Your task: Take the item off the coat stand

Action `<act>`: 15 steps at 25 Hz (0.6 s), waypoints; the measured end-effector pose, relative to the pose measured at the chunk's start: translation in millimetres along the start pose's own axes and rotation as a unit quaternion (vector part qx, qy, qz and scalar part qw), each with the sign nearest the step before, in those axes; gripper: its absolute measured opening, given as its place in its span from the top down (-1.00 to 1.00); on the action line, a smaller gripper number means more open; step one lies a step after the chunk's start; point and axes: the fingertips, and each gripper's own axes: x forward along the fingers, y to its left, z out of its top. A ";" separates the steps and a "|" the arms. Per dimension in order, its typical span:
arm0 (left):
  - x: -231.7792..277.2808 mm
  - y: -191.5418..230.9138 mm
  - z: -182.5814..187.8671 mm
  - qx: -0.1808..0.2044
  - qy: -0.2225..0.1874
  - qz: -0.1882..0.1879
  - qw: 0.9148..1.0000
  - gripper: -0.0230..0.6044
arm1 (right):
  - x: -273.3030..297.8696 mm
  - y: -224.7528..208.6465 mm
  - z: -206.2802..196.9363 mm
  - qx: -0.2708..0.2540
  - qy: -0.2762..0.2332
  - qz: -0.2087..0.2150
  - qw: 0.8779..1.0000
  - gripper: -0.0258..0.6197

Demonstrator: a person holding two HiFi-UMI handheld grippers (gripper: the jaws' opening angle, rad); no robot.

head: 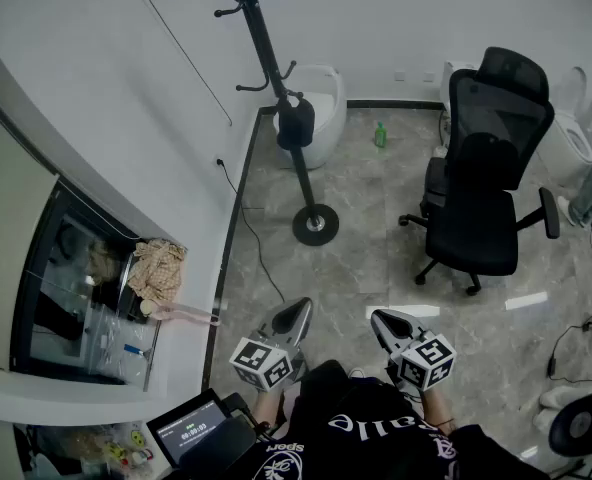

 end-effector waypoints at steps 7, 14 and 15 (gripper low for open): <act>20.5 -0.6 20.0 0.005 0.002 -0.001 1.000 0.92 | 14.1 -13.7 4.3 0.005 0.001 0.011 1.000 0.86; 50.0 43.0 32.4 0.022 -0.002 -0.002 1.000 0.92 | 55.8 -38.4 27.0 0.006 -0.010 0.007 1.000 0.86; 55.7 50.5 35.7 0.025 -0.001 -0.006 1.000 0.92 | 64.6 -42.9 30.0 0.009 -0.011 0.005 1.000 0.86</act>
